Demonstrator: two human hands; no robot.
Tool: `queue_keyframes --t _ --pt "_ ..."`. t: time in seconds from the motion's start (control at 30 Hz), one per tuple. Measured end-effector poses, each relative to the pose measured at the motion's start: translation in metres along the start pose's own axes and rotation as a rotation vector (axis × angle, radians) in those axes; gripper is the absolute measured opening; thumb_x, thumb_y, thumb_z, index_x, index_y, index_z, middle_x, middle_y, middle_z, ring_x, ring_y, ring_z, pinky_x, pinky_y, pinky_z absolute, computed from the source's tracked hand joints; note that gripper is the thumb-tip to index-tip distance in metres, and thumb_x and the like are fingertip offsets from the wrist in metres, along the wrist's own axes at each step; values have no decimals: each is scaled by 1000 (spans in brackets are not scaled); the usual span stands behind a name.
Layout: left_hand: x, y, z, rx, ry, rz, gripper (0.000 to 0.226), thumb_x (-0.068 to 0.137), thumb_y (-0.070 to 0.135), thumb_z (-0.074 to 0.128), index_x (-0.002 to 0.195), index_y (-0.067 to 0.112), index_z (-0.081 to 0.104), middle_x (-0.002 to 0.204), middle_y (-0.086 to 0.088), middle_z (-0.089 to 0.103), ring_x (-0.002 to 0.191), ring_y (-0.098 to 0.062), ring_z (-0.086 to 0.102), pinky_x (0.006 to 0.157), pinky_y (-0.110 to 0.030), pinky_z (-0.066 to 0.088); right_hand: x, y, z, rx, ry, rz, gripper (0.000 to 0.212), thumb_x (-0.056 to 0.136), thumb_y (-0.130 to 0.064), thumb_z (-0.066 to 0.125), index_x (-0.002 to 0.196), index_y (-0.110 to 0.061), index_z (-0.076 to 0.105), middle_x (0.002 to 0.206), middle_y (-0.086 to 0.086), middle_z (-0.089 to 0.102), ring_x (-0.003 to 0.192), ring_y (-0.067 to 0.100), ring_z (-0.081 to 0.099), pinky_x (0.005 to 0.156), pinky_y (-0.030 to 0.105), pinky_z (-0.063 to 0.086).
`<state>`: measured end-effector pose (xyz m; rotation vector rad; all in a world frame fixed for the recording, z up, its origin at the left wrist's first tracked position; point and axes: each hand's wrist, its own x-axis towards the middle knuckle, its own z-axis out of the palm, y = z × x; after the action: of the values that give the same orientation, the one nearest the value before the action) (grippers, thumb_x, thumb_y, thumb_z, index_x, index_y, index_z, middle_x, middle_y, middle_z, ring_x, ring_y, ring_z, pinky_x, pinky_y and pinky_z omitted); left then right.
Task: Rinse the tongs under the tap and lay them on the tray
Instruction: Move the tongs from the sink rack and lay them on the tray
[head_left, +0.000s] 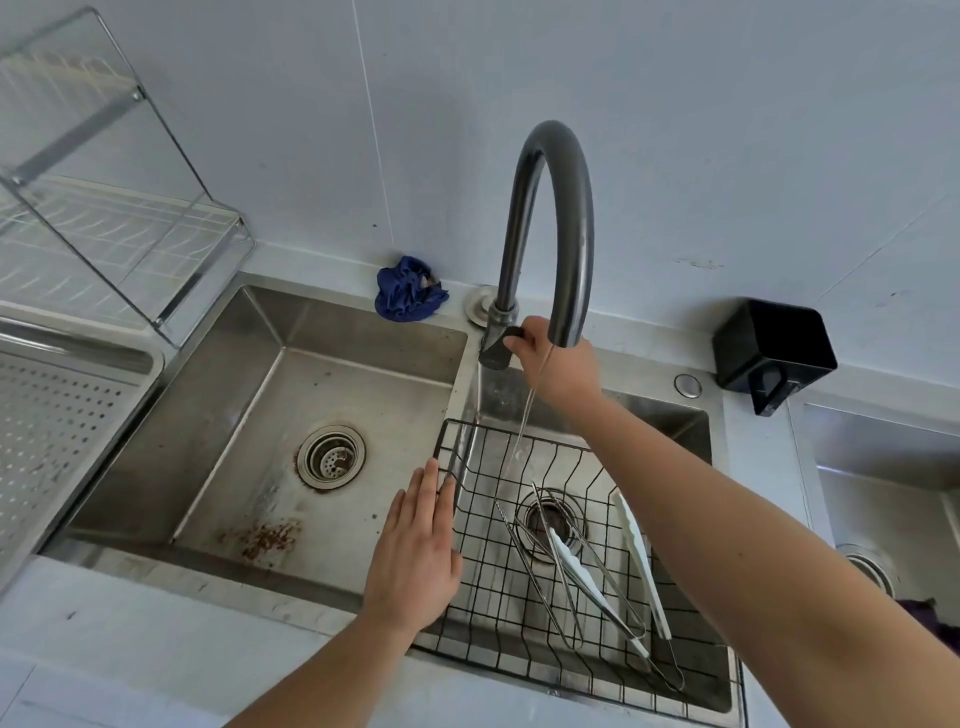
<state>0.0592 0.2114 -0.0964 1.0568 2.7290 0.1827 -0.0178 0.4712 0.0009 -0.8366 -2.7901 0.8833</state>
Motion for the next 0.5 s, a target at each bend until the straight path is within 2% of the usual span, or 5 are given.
queue_keyframes --t 0.07,0.2,0.37,0.5 --pt "0 0 -1 4 -6 -2 91 81 31 69 156 4 25 167 -21 14 152 -34 24 119 -49 35 1 -1 -1 45 0 9 26 99 -42 56 81 -24 57 70 -7 57 62 13 57 53 24 41" --pt "0 1 -2 10 -5 -3 90 82 30 67 157 4 24 167 -20 12 153 -33 22 119 -49 34 1 -2 -3 58 -3 1 25 99 -40 56 80 -24 58 68 -8 55 63 10 54 52 25 36" --pt "-1 2 -3 7 -3 -8 89 84 29 66 157 5 23 168 -20 10 153 -33 21 120 -49 33 1 -6 -8 88 -31 21 25 99 -40 57 92 -18 65 82 3 68 77 25 65 67 36 55" --pt "0 2 -3 12 3 -6 85 85 29 63 157 5 23 168 -20 11 153 -33 21 119 -49 34 -4 -9 -12 123 -46 30 26 99 -38 57 92 -15 67 84 7 70 79 28 69 75 44 60"
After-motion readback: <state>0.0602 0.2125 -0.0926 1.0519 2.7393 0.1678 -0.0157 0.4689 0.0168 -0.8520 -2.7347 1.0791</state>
